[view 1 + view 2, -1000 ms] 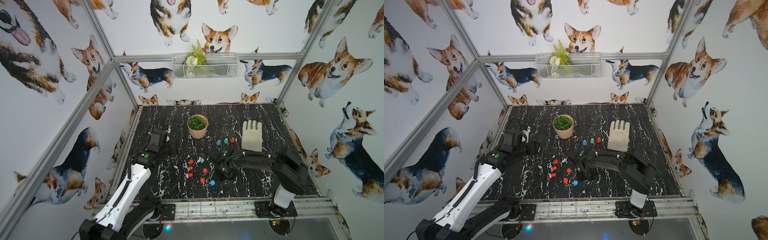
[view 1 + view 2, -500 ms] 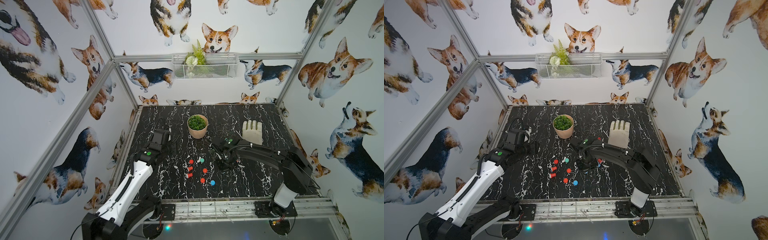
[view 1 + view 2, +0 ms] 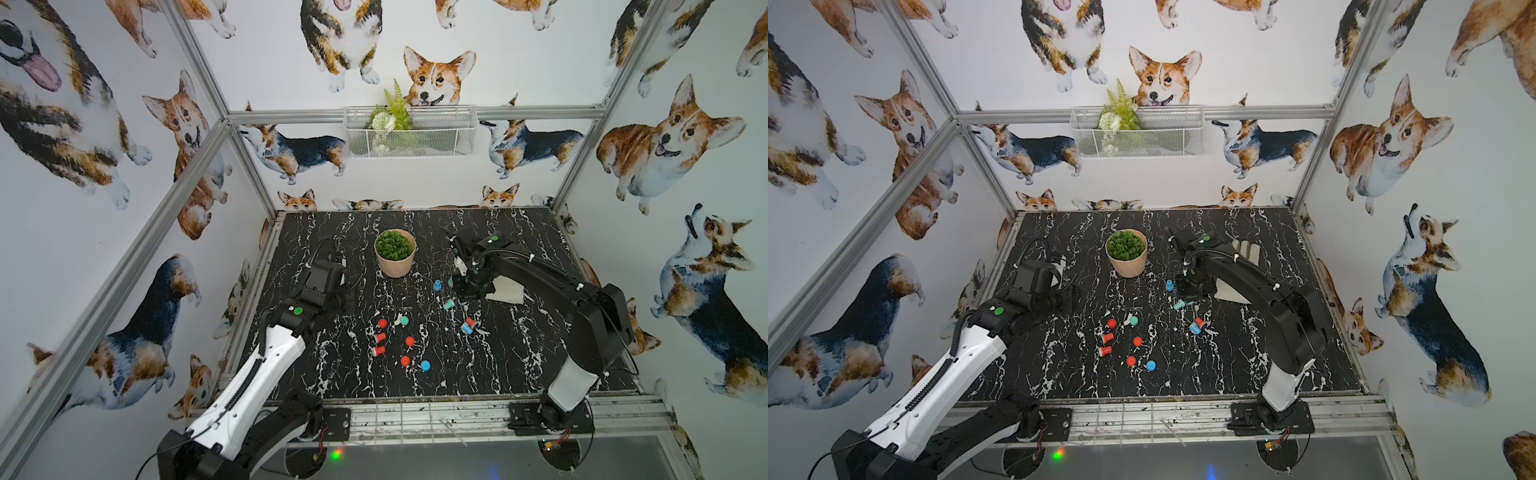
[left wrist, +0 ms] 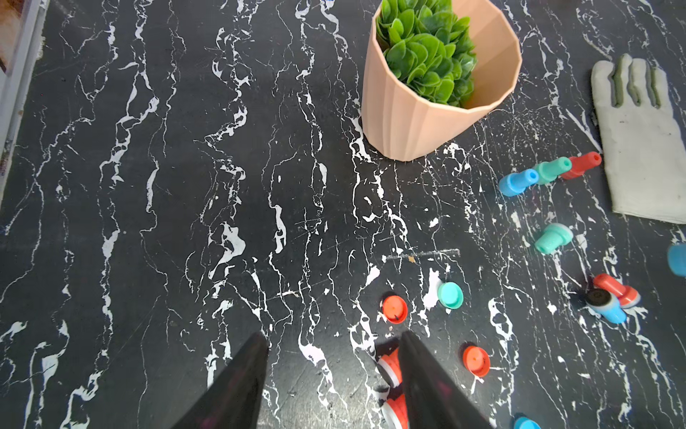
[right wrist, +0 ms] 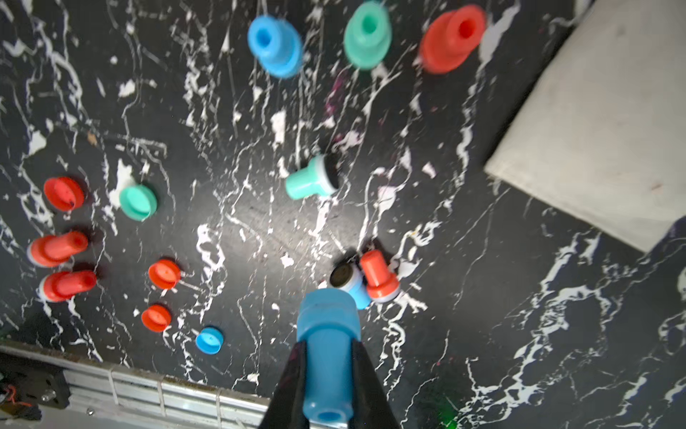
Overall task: Close the stamp cap
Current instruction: Place the stamp at the center of the board.
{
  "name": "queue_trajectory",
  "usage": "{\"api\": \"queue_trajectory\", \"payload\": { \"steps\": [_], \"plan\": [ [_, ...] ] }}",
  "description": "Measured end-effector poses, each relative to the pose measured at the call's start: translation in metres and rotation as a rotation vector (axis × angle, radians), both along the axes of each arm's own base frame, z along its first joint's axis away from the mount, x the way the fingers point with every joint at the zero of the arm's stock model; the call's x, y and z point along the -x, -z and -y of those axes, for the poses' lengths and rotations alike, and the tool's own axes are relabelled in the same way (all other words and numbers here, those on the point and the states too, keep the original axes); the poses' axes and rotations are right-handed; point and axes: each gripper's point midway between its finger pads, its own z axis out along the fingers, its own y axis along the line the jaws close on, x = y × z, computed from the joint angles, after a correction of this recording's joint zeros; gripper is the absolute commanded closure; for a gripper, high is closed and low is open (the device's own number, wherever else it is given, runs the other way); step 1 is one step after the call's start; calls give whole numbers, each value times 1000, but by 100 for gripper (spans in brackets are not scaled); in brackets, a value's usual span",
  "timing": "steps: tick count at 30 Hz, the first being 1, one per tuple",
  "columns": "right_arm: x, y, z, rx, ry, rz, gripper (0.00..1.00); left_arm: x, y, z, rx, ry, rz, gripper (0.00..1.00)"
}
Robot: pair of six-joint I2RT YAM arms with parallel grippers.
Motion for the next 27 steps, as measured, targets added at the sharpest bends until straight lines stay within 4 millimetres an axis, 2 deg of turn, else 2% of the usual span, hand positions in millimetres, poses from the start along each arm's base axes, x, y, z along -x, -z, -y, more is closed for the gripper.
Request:
{"api": "queue_trajectory", "payload": {
  "steps": [5,14,27],
  "plan": [
    [-20,18,16,28,20,-40,100,0,-1,0,-4,0,5,39],
    [-33,49,45,67,58,-97,92,-1,1,0,-11,-3,-1,39],
    [-47,88,43,90,47,-99,83,-1,1,1,-8,0,-2,39]
  ]
}}
